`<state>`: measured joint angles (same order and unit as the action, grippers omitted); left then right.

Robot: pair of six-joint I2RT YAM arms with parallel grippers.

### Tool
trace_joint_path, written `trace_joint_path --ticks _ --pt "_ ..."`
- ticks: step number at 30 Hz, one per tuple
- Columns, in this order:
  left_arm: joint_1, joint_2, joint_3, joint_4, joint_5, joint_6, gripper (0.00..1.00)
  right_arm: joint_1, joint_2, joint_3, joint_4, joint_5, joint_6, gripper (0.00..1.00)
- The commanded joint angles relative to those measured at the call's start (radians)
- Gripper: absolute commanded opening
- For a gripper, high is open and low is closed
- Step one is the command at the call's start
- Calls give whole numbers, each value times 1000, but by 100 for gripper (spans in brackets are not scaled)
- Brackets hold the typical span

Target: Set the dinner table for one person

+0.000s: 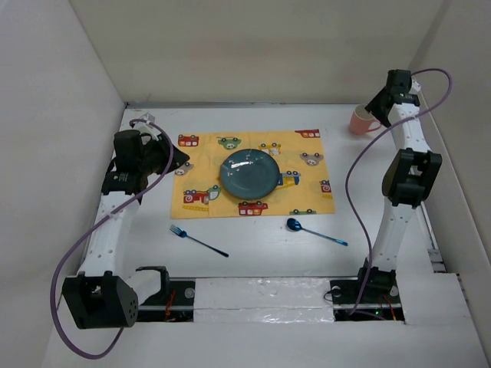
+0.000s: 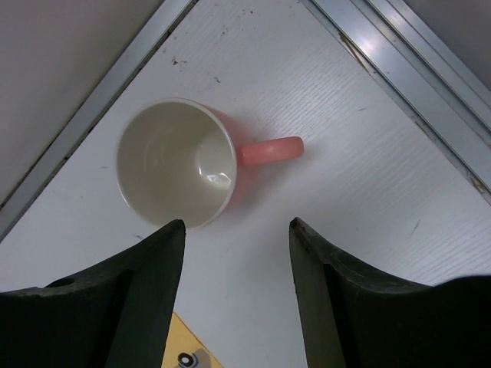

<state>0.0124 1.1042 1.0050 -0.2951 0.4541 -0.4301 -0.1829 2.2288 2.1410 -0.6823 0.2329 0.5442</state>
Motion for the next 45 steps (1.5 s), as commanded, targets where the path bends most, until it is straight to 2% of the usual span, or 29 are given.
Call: trace_joint_path --ticks 1,12,15,16,17,19,22,26,30,37,45 --pt "-2 5 14 37 12 11 24 -13 37 68 17 -17 39 62" --pt "-2 29 37 33 20 11 24 -13 101 39 56 -63 125 57" --pt "-2 31 43 27 15 13 23 -13 101 36 59 -70 131 37" --pt "-2 31 43 27 17 13 23 -13 86 33 58 -54 135 17" --pt "-2 28 46 27 15 13 23 -13 72 20 61 -41 140 8" --pt "-2 28 44 30 18 10 23 -4 2 -41 124 -27 132 0" --pt "-2 31 47 33 24 5 23 -4 -78 -76 170 -40 102 0" --pt "-2 22 49 36 26 5 23 48 -147 -56 147 -50 8 0" --pt "-2 6 40 28 26 5 23 118 -216 -110 156 -21 -33 0" --pt "-2 -35 -3 33 17 7 23 243 -215 -135 130 -86 -67 0" --pt "-2 -69 -37 28 5 11 23 332 -144 -84 61 -58 -81 0"
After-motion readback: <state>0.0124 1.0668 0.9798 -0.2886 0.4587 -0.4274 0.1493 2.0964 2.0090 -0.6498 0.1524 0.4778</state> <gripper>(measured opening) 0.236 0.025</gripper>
